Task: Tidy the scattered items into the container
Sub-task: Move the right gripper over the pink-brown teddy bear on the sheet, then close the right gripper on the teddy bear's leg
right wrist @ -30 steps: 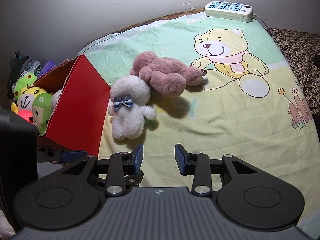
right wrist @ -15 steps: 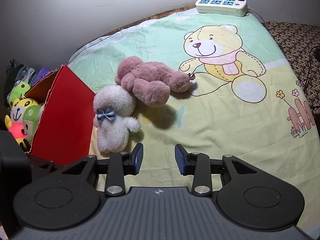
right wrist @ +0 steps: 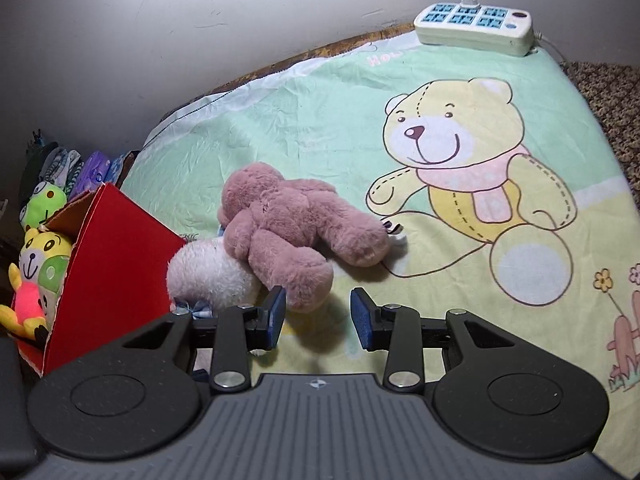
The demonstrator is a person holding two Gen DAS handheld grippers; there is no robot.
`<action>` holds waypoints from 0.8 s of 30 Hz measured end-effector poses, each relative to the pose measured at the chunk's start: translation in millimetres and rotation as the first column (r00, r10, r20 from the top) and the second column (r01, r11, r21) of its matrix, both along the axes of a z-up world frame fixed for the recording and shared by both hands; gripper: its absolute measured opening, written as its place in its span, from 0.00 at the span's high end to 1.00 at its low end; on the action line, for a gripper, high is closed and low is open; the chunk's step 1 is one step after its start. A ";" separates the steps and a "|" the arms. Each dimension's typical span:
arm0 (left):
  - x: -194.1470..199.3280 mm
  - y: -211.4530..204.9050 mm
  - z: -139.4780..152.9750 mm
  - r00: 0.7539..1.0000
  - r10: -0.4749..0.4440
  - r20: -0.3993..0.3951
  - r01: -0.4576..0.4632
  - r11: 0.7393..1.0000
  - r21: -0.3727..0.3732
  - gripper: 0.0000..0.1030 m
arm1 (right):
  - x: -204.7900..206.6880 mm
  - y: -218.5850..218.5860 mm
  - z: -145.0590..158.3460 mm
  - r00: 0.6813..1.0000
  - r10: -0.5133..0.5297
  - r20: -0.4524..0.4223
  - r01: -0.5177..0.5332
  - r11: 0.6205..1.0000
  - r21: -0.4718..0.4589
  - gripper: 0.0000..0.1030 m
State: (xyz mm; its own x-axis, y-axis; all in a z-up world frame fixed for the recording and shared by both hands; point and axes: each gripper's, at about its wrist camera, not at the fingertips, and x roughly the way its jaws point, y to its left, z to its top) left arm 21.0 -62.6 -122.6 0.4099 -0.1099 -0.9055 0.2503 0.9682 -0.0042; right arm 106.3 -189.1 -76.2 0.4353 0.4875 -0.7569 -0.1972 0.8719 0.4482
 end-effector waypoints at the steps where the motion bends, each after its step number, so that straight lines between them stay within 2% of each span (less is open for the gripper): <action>1: -1.3 -0.7 0.3 1.000 -0.009 0.006 0.009 1.000 0.003 0.01 | 3.8 0.7 -3.0 1.000 -0.001 -0.015 0.002 1.000 0.024 0.63; 4: -4.4 0.2 -0.5 1.000 -0.023 0.015 0.023 1.000 0.009 0.01 | 11.3 7.5 -8.4 0.999 0.016 -0.031 -0.014 0.999 0.051 0.58; 6: -5.5 1.5 -0.7 1.000 -0.023 0.018 0.023 1.000 0.014 0.01 | 15.7 13.3 -12.4 0.999 0.026 -0.037 -0.025 0.999 0.044 0.59; 8: -4.6 4.8 0.2 1.000 -0.018 0.024 0.017 1.000 0.015 0.01 | 19.2 15.5 -15.0 0.999 0.029 -0.040 -0.027 0.998 0.055 0.66; 13: 2.7 22.1 3.2 1.000 0.026 0.012 -0.026 0.999 -0.030 0.01 | 19.8 11.3 -10.1 0.999 0.035 -0.009 -0.035 0.997 0.066 0.69; 16: 2.9 29.1 6.8 0.999 0.036 0.012 -0.035 0.997 -0.067 0.01 | 12.3 1.4 -8.1 1.000 0.023 -0.006 -0.023 0.998 0.058 0.70; 24: -8.7 33.2 17.1 1.000 -0.004 0.026 0.007 0.994 -0.105 0.01 | -29.1 -34.4 -8.4 0.998 -0.052 -0.037 0.053 0.999 0.008 0.70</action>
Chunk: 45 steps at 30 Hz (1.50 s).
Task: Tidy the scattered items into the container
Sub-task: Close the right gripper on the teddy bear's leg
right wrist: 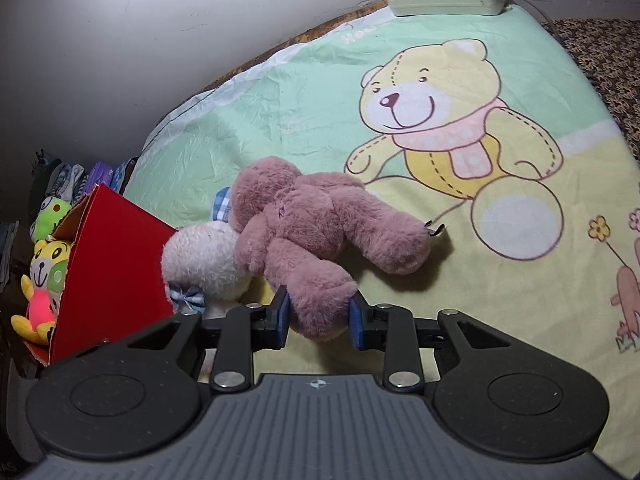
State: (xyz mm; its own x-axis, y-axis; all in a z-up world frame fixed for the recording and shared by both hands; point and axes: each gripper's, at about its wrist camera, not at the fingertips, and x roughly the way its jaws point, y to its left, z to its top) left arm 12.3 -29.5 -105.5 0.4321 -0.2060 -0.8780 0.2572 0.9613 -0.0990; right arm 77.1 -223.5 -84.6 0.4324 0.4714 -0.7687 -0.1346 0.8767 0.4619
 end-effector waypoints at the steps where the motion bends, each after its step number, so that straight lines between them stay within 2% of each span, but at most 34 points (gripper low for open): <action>1: -1.9 -0.3 1.6 1.000 -0.006 0.001 0.006 1.000 -0.011 0.01 | -6.3 -2.7 0.1 1.000 -0.004 0.000 0.004 1.000 -0.017 0.70; 8: -11.9 -7.2 8.8 0.999 -0.031 0.014 0.031 0.999 -0.038 0.01 | -55.9 -13.0 -6.5 0.999 -0.018 -0.047 0.016 0.999 -0.051 0.70; 14: -17.7 -9.9 7.9 0.999 -0.050 -0.008 0.049 0.997 -0.062 0.01 | -82.4 -20.4 -5.1 0.997 -0.036 -0.074 0.031 0.997 -0.064 0.68; 18: -18.9 -16.8 7.8 0.998 -0.065 -0.011 0.064 0.995 -0.072 0.01 | -88.4 -38.4 16.4 0.997 -0.075 -0.001 0.075 0.995 -0.059 0.68; 22: -11.4 -28.1 3.2 0.997 -0.062 -0.041 0.059 0.995 -0.078 0.01 | -70.5 -50.0 25.6 0.989 -0.126 0.074 0.131 0.989 -0.073 0.68; 25: -1.4 -35.5 -5.4 0.993 -0.049 -0.111 0.036 0.993 -0.111 0.01 | -48.3 -50.0 18.3 0.982 -0.153 0.112 0.162 0.984 -0.072 0.57; 26: 1.0 -37.6 -8.1 0.990 -0.049 -0.132 0.032 0.991 -0.129 0.01 | -40.0 -49.3 13.1 0.982 -0.153 0.110 0.161 0.984 -0.069 0.57; 29: 5.2 -44.4 -14.0 0.987 -0.036 -0.156 0.017 0.993 -0.120 0.01 | -23.4 -45.9 -6.2 0.988 -0.146 0.057 0.150 0.987 -0.065 0.57; 31: 7.2 -47.7 -15.2 0.987 -0.033 -0.156 0.016 0.994 -0.107 0.01 | -21.3 -47.0 -16.9 0.988 -0.154 0.020 0.155 0.987 -0.030 0.57; 35: 9.6 -52.4 -16.2 0.987 -0.038 -0.155 0.024 0.996 -0.091 0.01 | -27.6 -56.1 -20.0 0.983 -0.181 -0.038 0.183 0.982 0.052 0.57; 41: 10.5 -52.9 -18.8 0.985 -0.051 -0.166 0.036 0.995 -0.090 0.01 | -46.3 -53.4 -22.6 0.983 -0.148 -0.111 0.159 0.983 0.094 0.59; 45: 6.0 -54.2 -19.5 0.982 -0.086 -0.171 0.074 0.994 -0.075 0.01 | -64.5 -49.1 -27.3 0.976 -0.139 -0.170 0.167 0.972 0.163 0.61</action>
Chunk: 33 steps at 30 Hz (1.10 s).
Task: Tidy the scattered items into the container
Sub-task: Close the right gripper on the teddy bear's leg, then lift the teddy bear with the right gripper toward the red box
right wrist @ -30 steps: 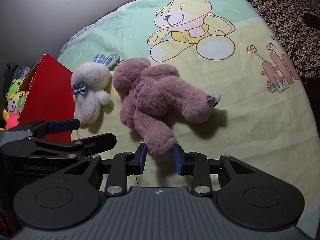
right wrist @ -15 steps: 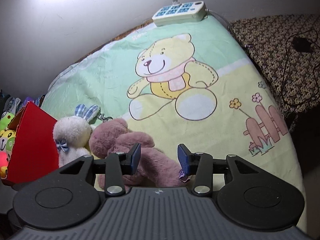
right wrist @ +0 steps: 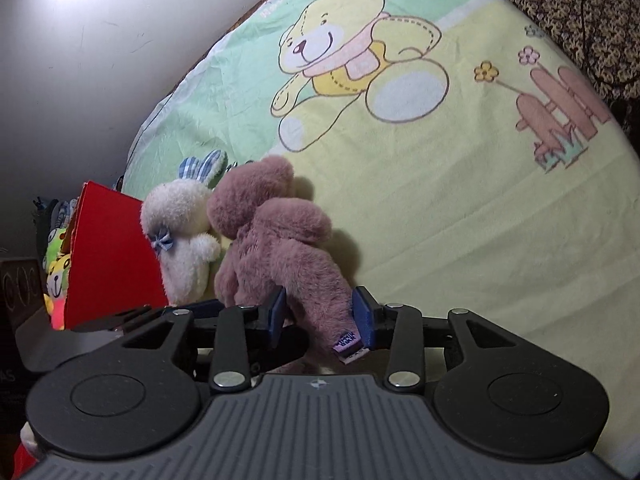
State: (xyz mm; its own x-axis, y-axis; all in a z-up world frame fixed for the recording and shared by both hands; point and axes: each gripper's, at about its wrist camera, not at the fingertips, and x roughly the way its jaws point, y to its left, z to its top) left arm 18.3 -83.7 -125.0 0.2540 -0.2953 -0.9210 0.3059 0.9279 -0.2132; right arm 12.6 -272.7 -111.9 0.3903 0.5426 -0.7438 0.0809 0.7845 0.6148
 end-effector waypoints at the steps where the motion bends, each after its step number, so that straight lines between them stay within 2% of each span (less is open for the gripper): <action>1: -2.2 0.2 0.3 1.000 -0.003 0.004 0.003 1.000 0.001 0.01 | -3.4 -0.9 0.7 1.000 -0.010 0.004 0.010 1.000 0.001 0.61; 6: -2.4 3.8 0.5 1.000 -0.010 0.015 0.010 1.000 -0.004 0.01 | -1.4 -8.5 2.5 0.998 -0.052 0.027 0.052 0.999 0.006 0.61; 8: -1.3 6.7 2.1 1.000 -0.004 0.024 0.004 1.000 -0.007 0.01 | 3.5 -6.5 5.4 0.997 -0.053 0.055 0.053 0.999 0.001 0.57; 10: 0.9 10.1 3.1 0.999 0.003 0.034 -0.002 1.000 -0.019 0.01 | 8.9 0.3 8.2 0.996 -0.027 0.086 0.028 1.000 -0.014 0.53; 13: 6.3 14.6 0.6 0.999 0.027 0.043 -0.026 0.999 -0.030 0.01 | 18.5 16.6 9.0 0.992 0.040 0.121 -0.031 0.997 -0.075 0.52; 15: 9.6 16.2 -4.3 0.998 0.047 0.043 -0.046 0.999 -0.025 0.04 | 24.1 24.7 7.3 0.988 0.062 0.140 -0.046 0.993 -0.113 0.49; 17: 11.0 16.4 -8.3 0.998 0.048 0.032 -0.048 0.998 -0.027 0.10 | 29.2 26.4 3.6 0.988 0.059 0.144 -0.047 0.995 -0.084 0.47; 23: 9.3 5.9 -8.6 0.997 0.024 0.077 -0.025 0.999 0.021 0.13 | 37.7 25.3 -8.5 0.995 0.040 0.097 -0.039 0.999 -0.010 0.49; 27: 5.1 -3.3 -8.4 0.994 -0.008 0.112 -0.001 0.997 0.078 0.28 | 35.2 17.8 -9.7 0.997 0.024 0.068 -0.027 0.999 0.037 0.54; 29: 2.2 -7.3 -6.3 0.994 -0.029 0.108 0.022 0.997 0.069 0.38 | 29.9 13.6 -8.9 0.998 0.013 0.059 -0.015 0.999 0.047 0.55; 33: -9.5 -18.7 -5.4 0.991 -0.078 0.109 0.071 0.995 0.071 0.40 | 15.7 2.0 -8.3 0.999 -0.022 0.032 0.020 0.998 0.055 0.55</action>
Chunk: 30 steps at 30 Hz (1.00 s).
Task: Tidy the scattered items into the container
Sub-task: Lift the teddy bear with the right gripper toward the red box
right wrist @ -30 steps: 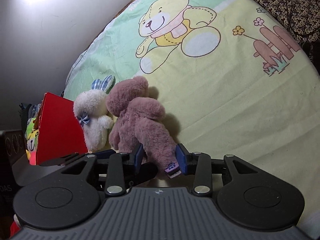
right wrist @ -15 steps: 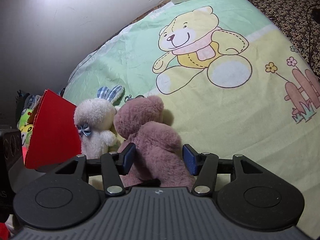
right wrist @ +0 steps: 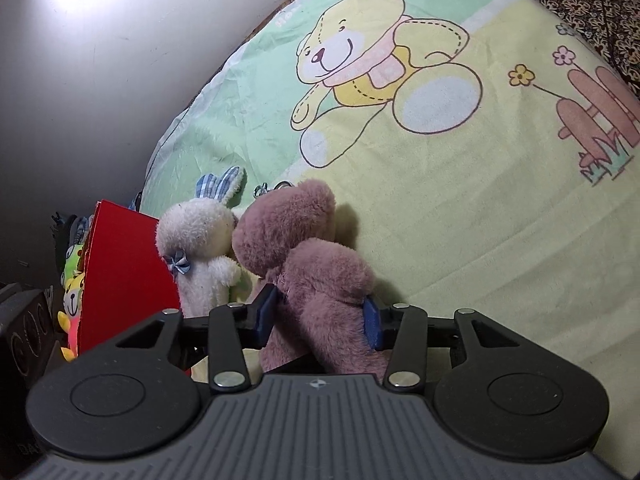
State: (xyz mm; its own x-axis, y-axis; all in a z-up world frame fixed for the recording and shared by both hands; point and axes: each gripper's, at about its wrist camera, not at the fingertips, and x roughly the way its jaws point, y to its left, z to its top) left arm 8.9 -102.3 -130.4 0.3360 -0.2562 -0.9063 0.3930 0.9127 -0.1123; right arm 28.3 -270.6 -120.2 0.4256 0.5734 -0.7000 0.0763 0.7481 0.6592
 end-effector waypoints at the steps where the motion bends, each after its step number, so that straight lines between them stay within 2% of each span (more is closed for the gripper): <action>1: -4.0 -3.3 -0.1 1.000 -0.018 0.002 0.018 1.000 0.003 0.41 | -4.4 -3.3 0.0 1.000 -0.010 -0.010 0.010 1.000 0.004 0.56; 9: -41.5 -18.2 7.9 0.984 -0.177 0.033 0.176 0.984 0.025 0.44 | -44.2 -17.9 5.5 0.997 -0.061 -0.053 0.062 0.998 0.021 0.56; 14: -62.2 -3.1 27.4 0.965 -0.249 0.088 0.245 0.968 0.054 0.44 | -61.7 -3.5 21.9 0.999 -0.042 -0.035 0.044 0.998 0.041 0.57; 22: -91.1 62.5 62.9 0.946 -0.287 0.154 0.284 0.958 0.041 0.44 | -84.8 54.4 50.9 1.000 -0.011 0.006 0.011 0.997 0.074 0.58; 30: -115.7 148.1 92.2 0.942 -0.279 0.189 0.285 0.958 -0.006 0.44 | -109.1 125.1 72.7 0.999 0.023 0.050 -0.028 0.993 0.114 0.61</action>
State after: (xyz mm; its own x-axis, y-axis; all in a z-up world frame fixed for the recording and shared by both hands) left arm -106.9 45.8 -38.2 0.4055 -0.3935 -0.8251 0.6507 0.7582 -0.0419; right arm -80.8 -145.6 -47.6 0.4416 0.6597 -0.6082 0.0242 0.6688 0.7431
